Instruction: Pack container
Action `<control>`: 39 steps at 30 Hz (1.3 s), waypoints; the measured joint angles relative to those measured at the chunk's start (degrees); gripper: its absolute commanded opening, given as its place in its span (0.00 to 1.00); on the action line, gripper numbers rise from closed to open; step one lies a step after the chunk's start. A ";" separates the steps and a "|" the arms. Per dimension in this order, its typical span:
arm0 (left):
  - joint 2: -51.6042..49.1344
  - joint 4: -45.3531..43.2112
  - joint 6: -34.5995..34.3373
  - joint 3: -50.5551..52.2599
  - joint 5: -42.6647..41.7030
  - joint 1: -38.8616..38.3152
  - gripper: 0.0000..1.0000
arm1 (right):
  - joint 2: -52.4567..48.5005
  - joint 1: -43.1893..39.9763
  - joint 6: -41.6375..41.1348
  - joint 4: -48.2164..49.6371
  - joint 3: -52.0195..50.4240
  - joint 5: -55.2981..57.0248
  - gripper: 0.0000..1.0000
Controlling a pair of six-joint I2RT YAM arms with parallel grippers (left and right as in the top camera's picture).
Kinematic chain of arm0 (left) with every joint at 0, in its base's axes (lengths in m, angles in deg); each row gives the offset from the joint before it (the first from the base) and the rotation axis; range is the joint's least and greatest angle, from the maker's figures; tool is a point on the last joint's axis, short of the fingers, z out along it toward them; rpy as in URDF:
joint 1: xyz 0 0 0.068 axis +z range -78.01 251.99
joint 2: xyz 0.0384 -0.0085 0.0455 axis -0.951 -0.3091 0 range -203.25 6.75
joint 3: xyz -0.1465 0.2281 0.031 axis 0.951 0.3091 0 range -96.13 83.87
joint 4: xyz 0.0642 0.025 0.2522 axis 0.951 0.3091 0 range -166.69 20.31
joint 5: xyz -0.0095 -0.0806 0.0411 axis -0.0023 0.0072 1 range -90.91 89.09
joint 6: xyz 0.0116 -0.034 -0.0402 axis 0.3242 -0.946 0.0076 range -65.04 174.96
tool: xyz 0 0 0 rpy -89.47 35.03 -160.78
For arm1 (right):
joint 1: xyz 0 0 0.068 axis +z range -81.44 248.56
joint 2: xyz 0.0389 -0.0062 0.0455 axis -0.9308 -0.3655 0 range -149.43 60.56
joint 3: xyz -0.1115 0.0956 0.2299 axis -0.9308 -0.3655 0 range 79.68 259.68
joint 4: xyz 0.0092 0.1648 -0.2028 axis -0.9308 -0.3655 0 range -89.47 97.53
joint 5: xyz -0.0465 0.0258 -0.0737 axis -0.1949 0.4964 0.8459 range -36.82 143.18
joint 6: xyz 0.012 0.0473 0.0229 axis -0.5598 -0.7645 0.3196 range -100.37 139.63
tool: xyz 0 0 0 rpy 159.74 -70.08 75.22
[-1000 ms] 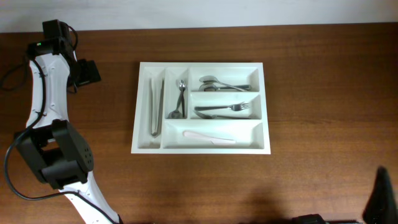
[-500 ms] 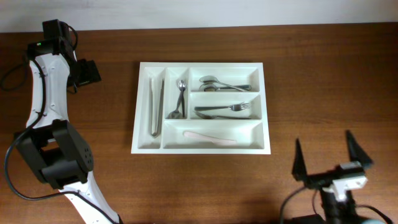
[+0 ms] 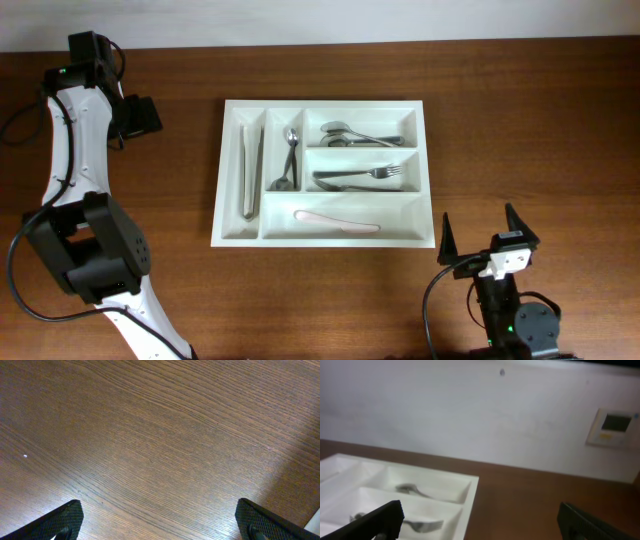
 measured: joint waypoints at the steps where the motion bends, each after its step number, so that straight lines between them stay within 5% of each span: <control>1: 0.00 -0.02 0.00 0.00 0.00 -0.02 0.99 | 0.00 0.00 -0.13 0.22 -0.63 0.35 0.99; 39: 0.00 -0.02 0.00 0.00 0.00 0.00 0.99 | 1.88 -7.08 -1.77 -4.76 -4.55 1.57 0.99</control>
